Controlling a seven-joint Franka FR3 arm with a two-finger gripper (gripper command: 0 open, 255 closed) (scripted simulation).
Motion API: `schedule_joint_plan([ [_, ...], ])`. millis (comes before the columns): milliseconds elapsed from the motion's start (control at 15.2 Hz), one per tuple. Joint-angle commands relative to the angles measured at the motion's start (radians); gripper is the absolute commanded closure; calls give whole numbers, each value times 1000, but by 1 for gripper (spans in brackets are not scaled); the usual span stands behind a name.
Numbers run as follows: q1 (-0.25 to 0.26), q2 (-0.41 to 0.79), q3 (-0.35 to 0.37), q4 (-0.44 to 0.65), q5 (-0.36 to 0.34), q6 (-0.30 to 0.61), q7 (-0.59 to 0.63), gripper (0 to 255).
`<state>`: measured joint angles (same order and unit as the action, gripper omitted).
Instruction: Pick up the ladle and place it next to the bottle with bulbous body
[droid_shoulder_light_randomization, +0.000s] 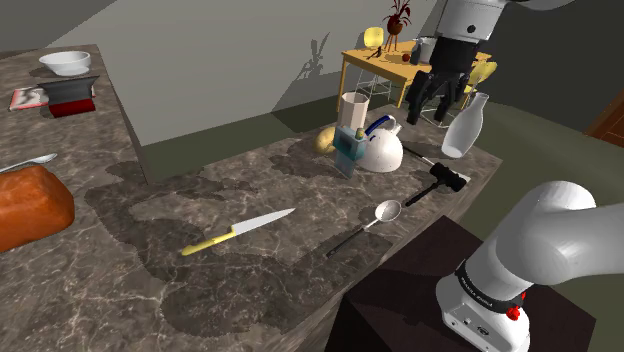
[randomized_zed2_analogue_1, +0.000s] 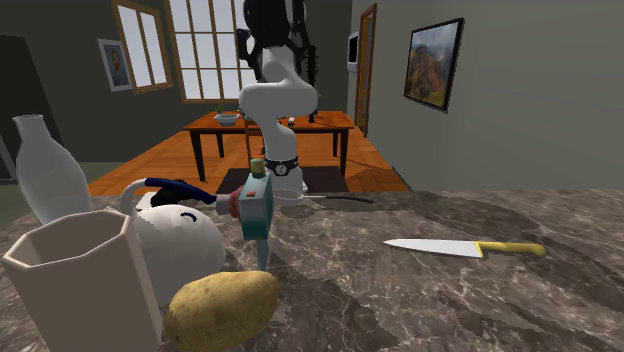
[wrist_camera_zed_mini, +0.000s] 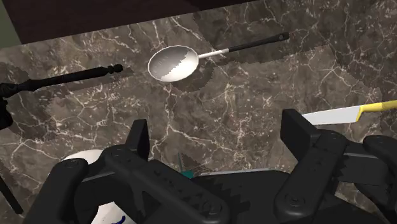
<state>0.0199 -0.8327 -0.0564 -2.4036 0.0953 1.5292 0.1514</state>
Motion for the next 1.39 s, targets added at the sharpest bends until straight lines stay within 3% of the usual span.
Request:
schedule_joint_plan([
  [0, 0, 0, 0, 0, 0, 0, 0, 0],
  [726, -148, -94, 352, -357, 199, 287, 706, 0],
  [1056, -197, -16, 547, -438, 319, 445, 1033, 0],
  [1320, -261, 116, 715, -461, 404, 595, 1297, 0],
])
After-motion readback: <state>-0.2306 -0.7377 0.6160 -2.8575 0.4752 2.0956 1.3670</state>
